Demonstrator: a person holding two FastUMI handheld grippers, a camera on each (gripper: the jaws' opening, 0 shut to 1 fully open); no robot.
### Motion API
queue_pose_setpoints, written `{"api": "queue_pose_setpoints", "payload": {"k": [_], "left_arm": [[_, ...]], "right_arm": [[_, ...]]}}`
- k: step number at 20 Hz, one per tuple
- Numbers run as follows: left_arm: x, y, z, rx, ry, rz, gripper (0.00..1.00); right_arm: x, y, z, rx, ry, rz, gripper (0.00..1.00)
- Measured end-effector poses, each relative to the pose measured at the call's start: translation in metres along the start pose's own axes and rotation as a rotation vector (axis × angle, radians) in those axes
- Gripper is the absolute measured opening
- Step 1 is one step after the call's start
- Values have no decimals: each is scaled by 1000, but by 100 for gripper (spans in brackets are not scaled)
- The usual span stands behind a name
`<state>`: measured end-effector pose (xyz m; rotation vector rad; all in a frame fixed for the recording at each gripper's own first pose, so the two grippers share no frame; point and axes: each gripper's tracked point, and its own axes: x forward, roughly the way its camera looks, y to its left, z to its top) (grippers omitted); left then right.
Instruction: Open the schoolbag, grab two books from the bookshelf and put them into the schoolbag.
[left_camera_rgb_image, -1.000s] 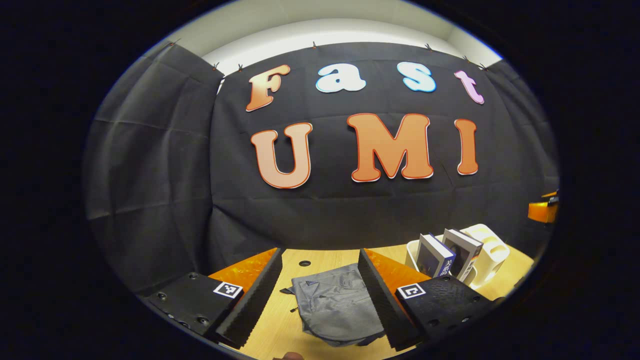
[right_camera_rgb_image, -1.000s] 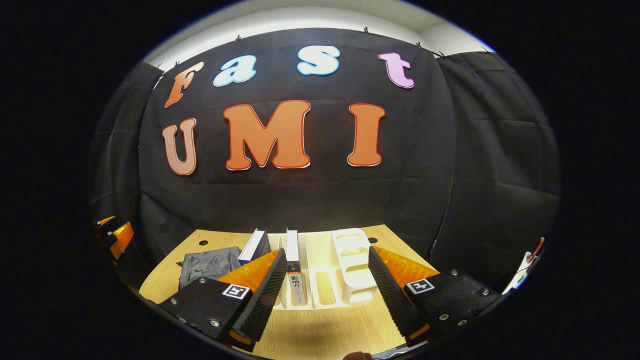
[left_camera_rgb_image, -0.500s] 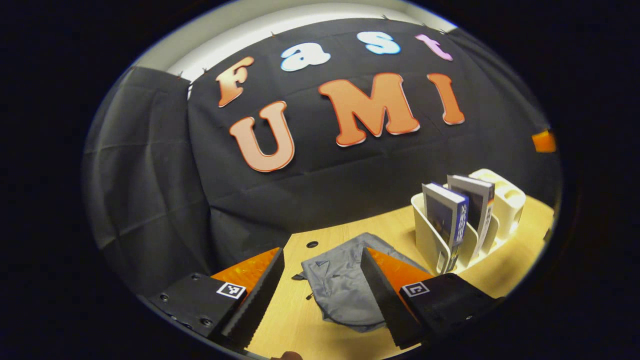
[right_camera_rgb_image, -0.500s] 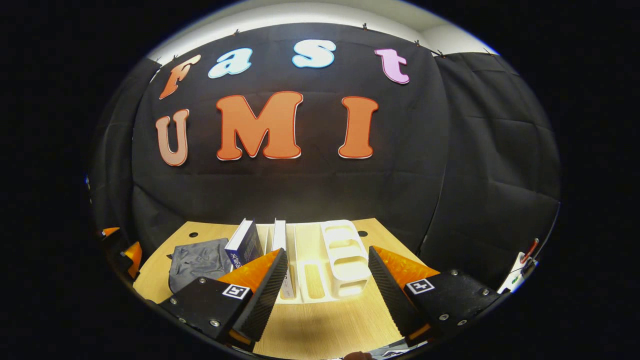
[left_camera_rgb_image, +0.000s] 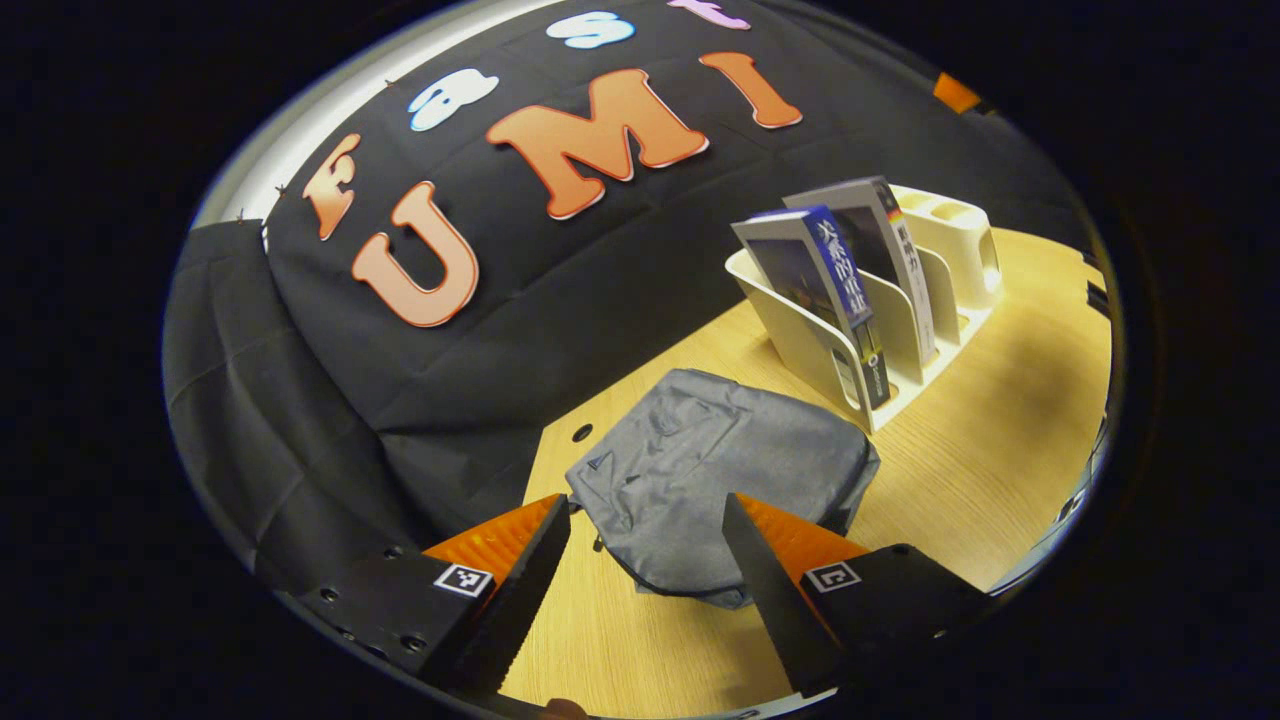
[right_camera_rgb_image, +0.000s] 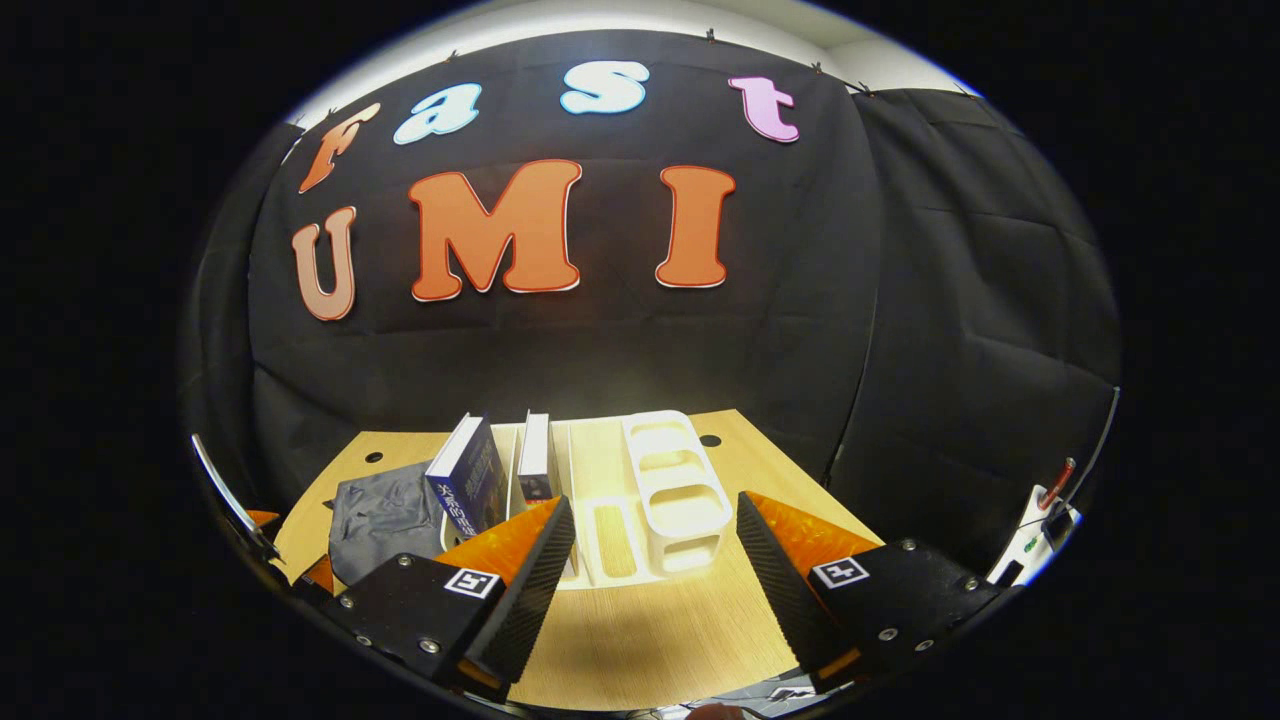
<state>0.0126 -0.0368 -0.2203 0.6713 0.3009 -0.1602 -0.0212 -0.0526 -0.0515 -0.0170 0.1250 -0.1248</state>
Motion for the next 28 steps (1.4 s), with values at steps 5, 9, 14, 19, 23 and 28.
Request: {"api": "queue_pose_setpoints", "payload": {"k": [5,9,14,19,23,28], "left_arm": [[13,-40,-24,119,56,-62,97],[24,-74,-31,189,69,-117,97],[44,-104,-36,272,89,-152,97],[66,-112,-45,304,130,-153,97],[74,-113,-38,338,128,-150,97],[79,-113,-41,332,160,-178,97]], "right_arm": [[-4,-15,-15,3,40,-23,98],[-5,-32,-27,13,72,-48,98],[-5,-50,-39,38,111,-78,97],[1,-62,-43,32,127,-96,98],[5,-65,-42,39,130,-92,98],[10,-65,-43,31,136,-73,98]]}}
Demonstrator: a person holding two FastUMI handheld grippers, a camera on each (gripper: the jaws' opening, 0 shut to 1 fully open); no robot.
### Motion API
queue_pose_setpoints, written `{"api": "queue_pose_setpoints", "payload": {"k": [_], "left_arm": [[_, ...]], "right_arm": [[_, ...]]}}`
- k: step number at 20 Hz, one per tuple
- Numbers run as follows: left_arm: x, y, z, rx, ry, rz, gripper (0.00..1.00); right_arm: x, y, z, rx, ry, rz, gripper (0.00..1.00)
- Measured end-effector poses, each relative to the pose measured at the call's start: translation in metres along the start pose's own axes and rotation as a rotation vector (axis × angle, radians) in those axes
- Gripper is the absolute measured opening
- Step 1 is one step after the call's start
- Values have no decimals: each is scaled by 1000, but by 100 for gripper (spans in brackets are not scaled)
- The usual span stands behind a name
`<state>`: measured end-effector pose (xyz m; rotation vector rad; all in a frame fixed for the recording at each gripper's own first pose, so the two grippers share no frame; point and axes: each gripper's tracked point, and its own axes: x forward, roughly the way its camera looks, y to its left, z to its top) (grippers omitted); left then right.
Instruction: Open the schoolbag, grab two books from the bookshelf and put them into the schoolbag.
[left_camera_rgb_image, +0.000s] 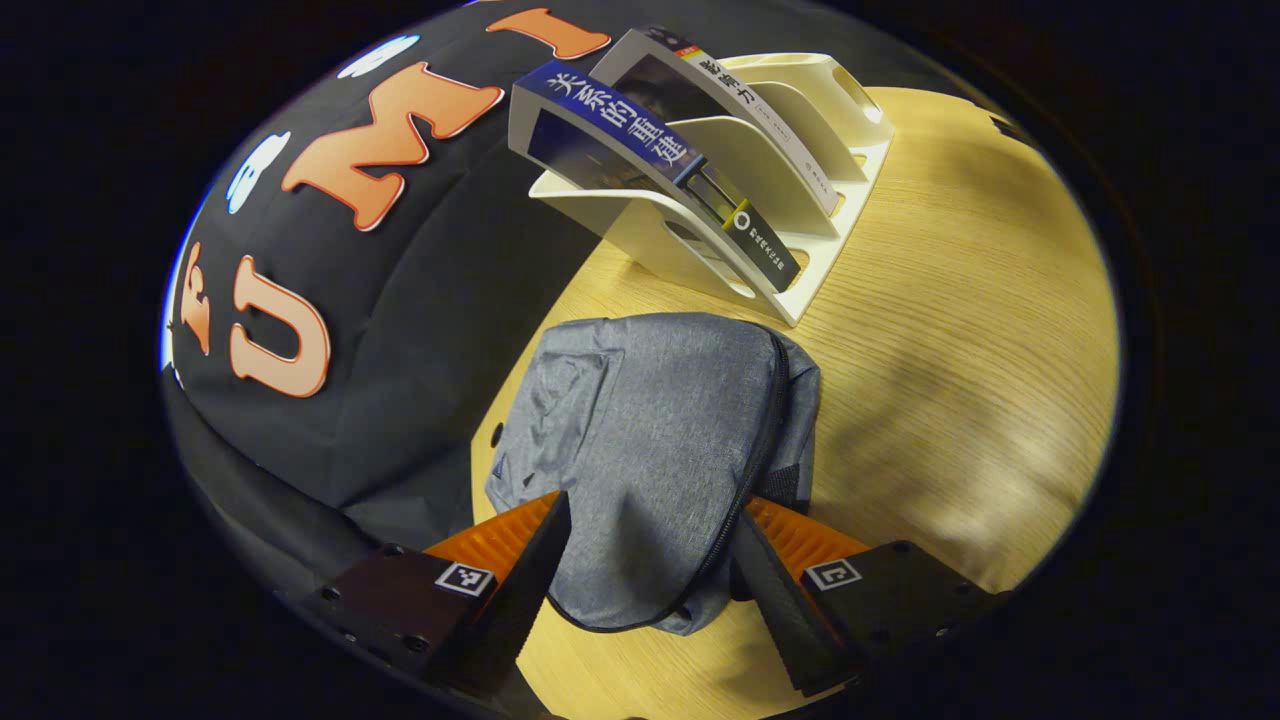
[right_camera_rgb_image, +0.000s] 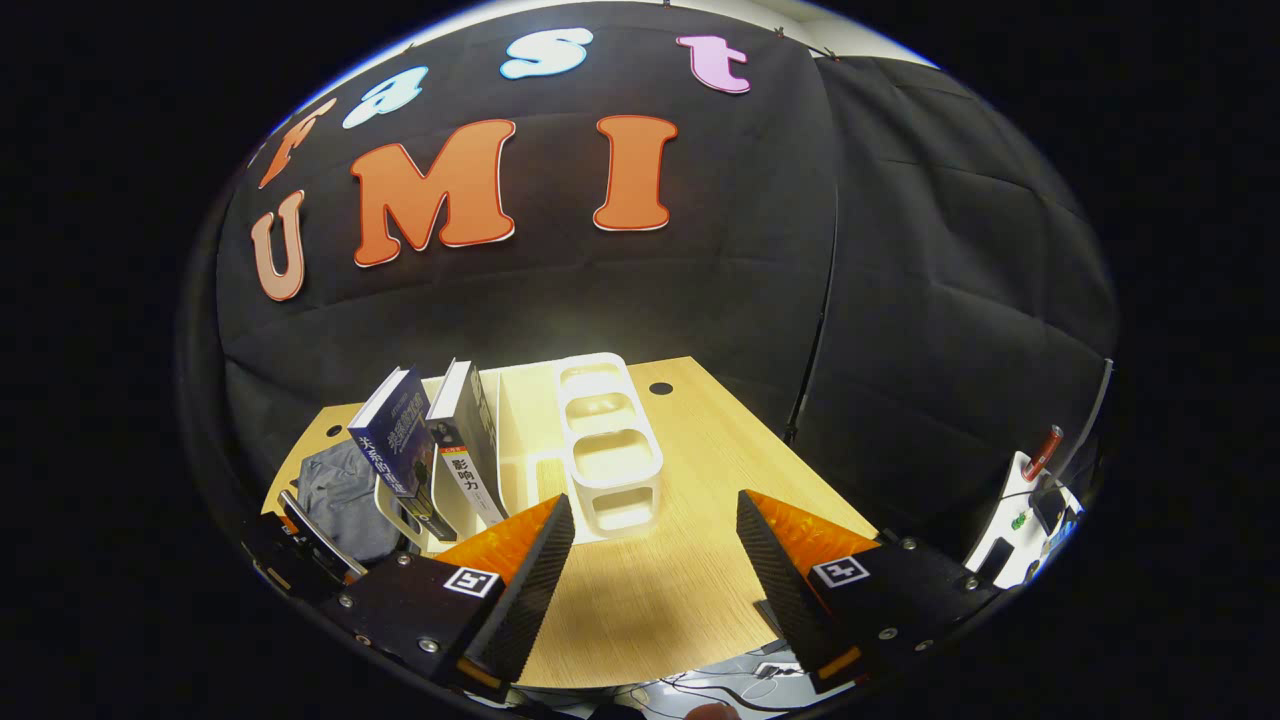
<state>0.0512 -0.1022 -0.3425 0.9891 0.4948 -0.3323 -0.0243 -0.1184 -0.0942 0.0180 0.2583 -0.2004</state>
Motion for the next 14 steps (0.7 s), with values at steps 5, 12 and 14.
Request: {"api": "queue_pose_setpoints", "payload": {"k": [5,12,14], "left_arm": [[2,-9,3,-38,45,-41,65],[1,-7,13,18,84,-19,4],[-1,-10,14,27,95,-49,4]], "right_arm": [[7,3,5,16,4,34,98],[23,3,18,18,-4,96,98],[28,6,20,39,4,130,98]]}}
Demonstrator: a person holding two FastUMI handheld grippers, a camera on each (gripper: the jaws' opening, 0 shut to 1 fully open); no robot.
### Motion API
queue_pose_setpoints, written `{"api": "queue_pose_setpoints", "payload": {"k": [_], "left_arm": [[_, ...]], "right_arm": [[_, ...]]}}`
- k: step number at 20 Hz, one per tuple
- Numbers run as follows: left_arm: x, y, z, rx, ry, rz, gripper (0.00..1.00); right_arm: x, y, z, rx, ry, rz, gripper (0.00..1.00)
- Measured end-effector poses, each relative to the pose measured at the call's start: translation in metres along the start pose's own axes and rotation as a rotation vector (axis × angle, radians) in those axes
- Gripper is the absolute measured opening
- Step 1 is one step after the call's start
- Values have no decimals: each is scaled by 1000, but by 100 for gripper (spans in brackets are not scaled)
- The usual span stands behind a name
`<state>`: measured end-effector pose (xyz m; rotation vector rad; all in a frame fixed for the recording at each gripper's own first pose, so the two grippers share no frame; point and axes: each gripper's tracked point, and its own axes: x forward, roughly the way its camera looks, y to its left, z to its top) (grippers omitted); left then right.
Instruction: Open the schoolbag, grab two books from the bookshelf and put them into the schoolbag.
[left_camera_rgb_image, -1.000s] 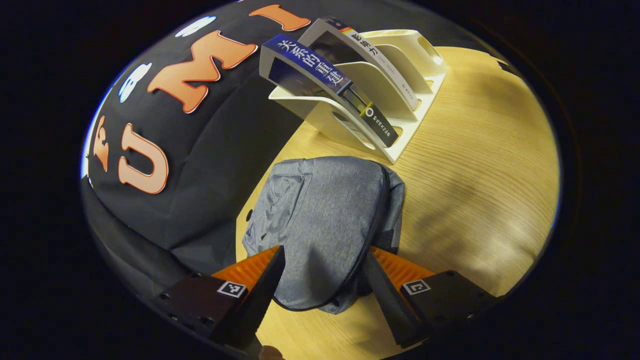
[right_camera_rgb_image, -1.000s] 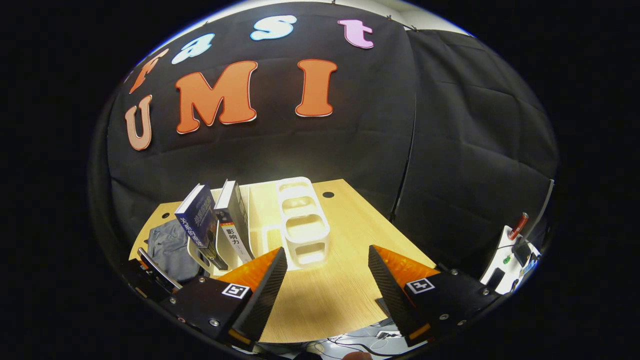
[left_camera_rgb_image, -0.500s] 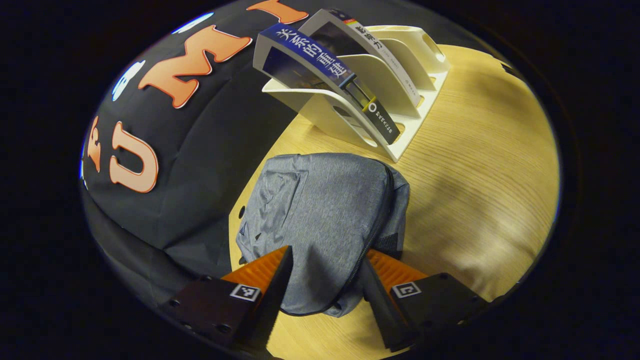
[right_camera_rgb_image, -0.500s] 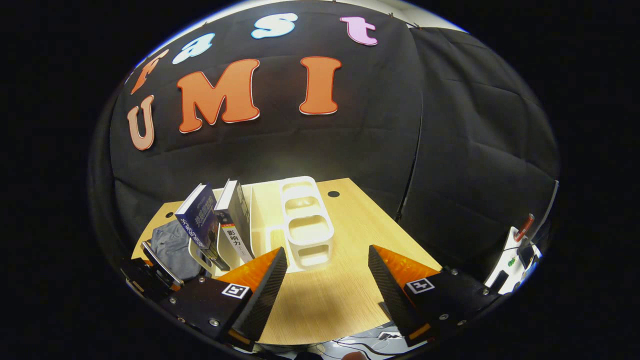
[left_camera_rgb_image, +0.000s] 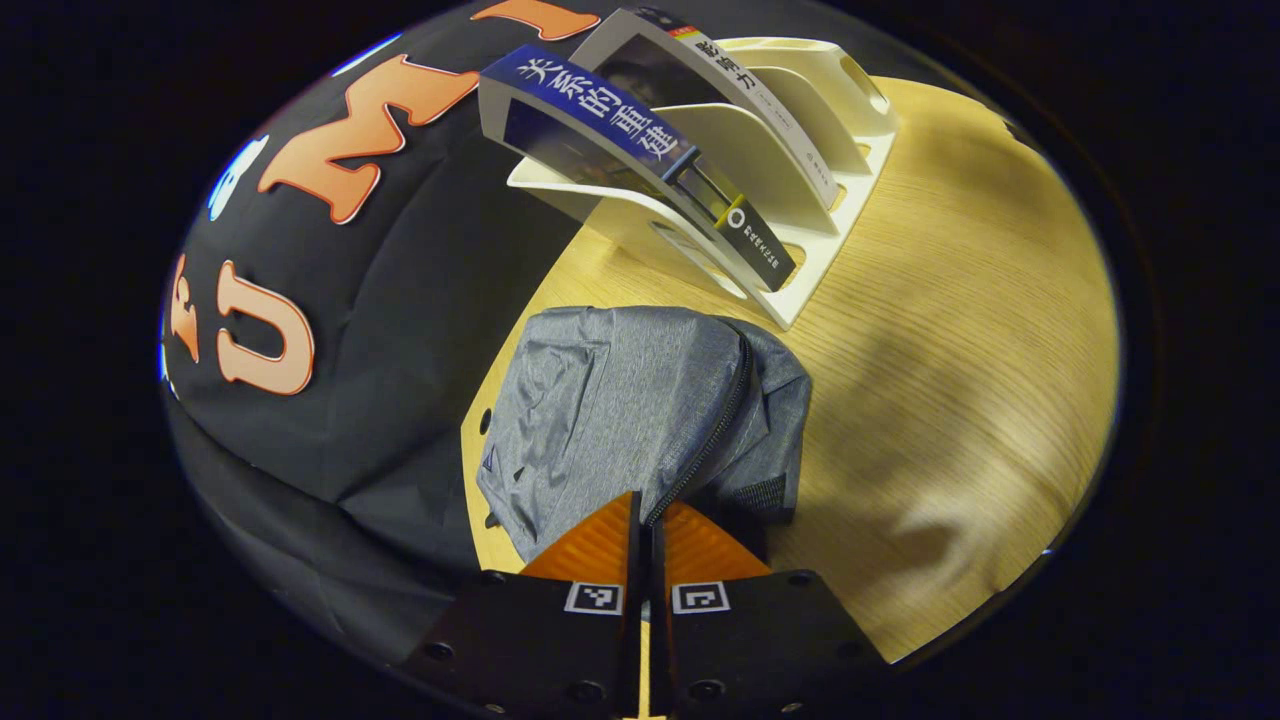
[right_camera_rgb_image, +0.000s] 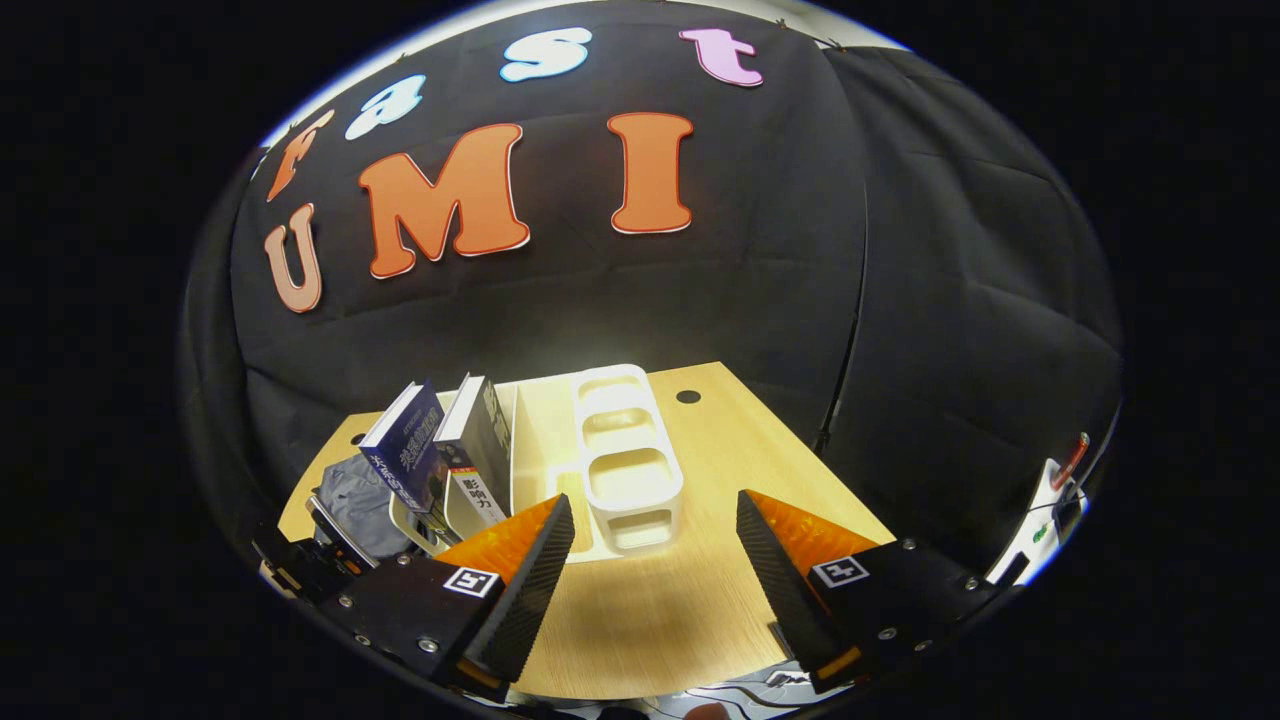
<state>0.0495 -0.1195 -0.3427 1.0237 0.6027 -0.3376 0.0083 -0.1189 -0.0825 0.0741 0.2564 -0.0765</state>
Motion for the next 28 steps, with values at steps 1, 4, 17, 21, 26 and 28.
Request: {"api": "queue_pose_setpoints", "payload": {"k": [1,4,17,21,26,28], "left_arm": [[1,-1,0,-4,15,-15,2],[2,0,5,-21,39,-82,1],[-50,137,34,-224,-94,-454,1],[-49,195,50,-232,-171,-462,1],[-39,240,72,-226,-231,-450,0],[-34,249,78,-247,-238,-451,1]], "right_arm": [[2,8,-1,8,14,42,98],[-1,32,-9,-11,55,128,98],[-32,143,-12,121,88,119,98],[-43,176,-16,116,94,110,98],[-49,200,-16,130,148,131,98],[-49,197,-10,104,158,103,98]]}}
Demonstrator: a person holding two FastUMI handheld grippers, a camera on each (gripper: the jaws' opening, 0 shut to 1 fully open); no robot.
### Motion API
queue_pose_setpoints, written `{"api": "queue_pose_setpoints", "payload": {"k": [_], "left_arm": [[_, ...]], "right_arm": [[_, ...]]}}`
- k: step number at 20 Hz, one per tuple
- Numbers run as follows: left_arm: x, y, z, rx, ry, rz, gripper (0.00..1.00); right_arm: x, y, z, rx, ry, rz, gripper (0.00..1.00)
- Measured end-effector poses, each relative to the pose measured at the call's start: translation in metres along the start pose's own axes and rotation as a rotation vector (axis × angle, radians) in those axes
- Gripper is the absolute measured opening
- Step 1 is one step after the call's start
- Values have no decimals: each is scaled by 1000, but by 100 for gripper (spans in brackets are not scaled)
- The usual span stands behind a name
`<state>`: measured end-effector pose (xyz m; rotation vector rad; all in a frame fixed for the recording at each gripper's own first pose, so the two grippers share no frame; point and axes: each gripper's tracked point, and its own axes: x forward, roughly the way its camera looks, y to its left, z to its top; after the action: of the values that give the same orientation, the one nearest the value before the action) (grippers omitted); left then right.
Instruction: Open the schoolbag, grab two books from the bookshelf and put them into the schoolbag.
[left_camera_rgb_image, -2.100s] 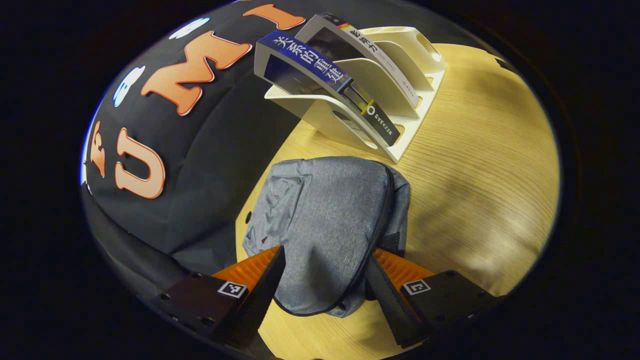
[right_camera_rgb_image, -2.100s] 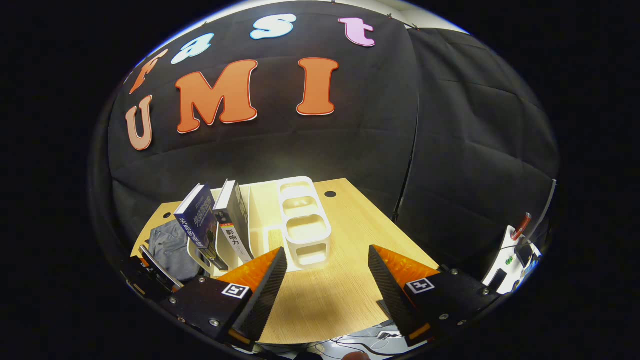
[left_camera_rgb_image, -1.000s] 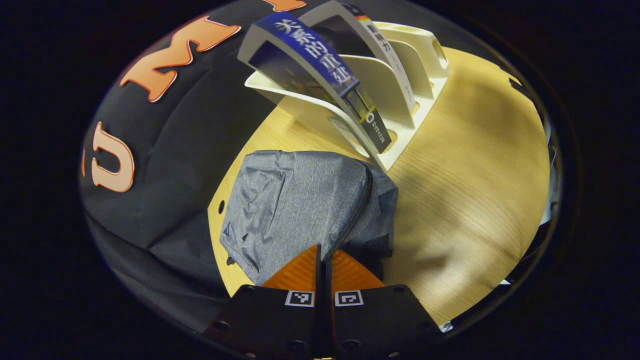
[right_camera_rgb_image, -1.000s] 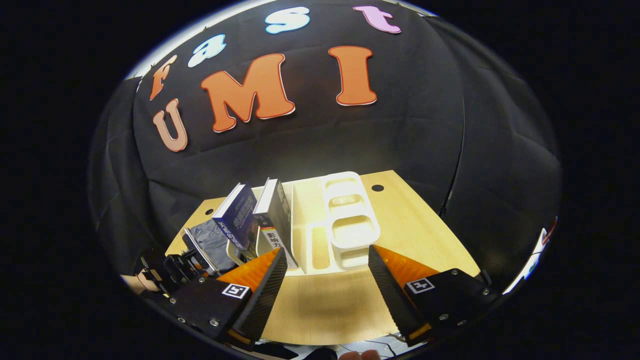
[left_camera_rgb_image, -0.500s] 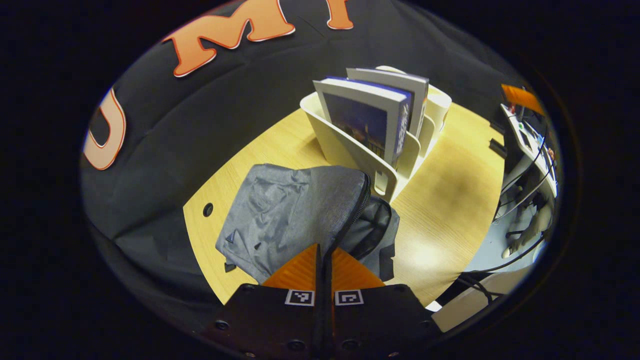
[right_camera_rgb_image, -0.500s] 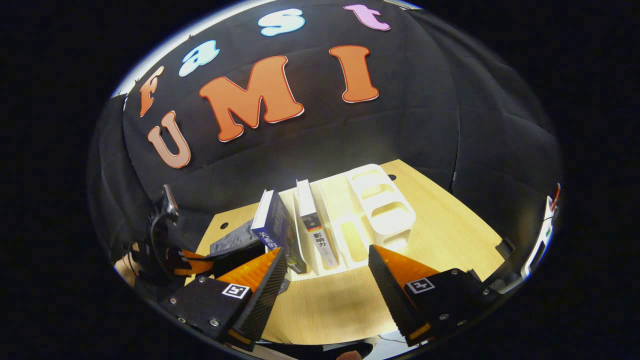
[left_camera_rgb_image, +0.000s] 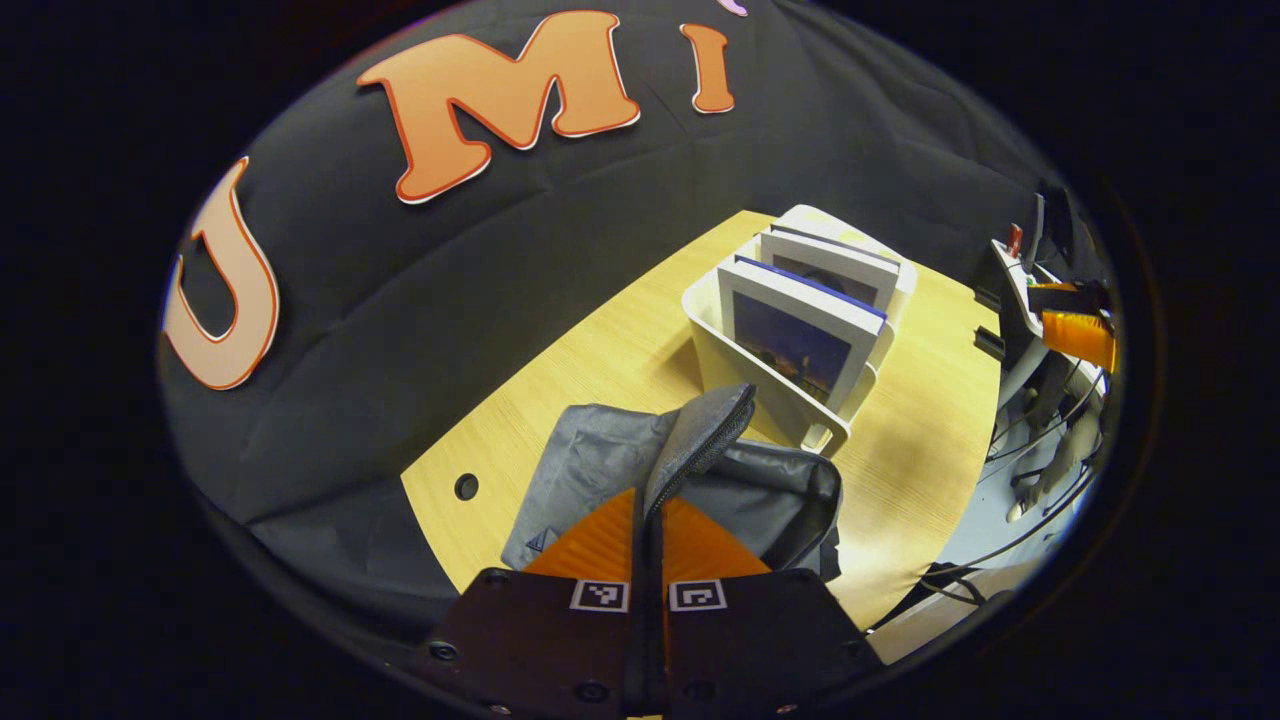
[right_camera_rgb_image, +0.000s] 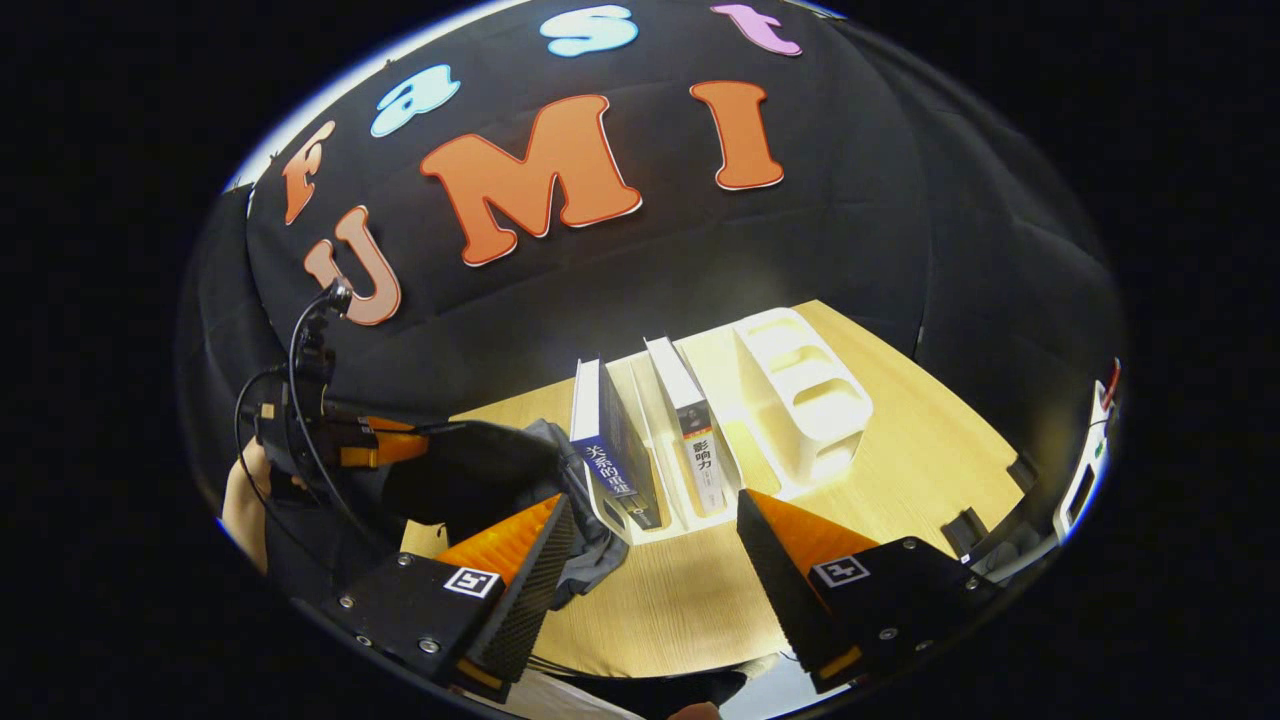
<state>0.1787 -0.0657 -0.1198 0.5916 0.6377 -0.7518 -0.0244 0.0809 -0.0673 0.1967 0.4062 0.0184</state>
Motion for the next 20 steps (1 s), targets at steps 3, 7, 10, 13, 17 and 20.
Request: {"api": "queue_pose_setpoints", "payload": {"k": [3,7,10,13,17,20], "left_arm": [[-1,14,15,-31,-39,-5,1],[0,23,19,-89,-62,-22,0],[3,24,14,-105,-60,-33,1],[4,27,12,-118,-63,-39,0],[6,28,8,-131,-67,-45,1],[7,31,6,-140,-65,-46,1]], "right_arm": [[-4,7,16,3,10,9,98],[0,28,44,-28,53,50,98],[8,42,79,-120,70,48,98],[25,72,105,-176,145,96,98],[67,94,115,-215,309,109,98],[113,102,102,-237,442,62,99]]}}
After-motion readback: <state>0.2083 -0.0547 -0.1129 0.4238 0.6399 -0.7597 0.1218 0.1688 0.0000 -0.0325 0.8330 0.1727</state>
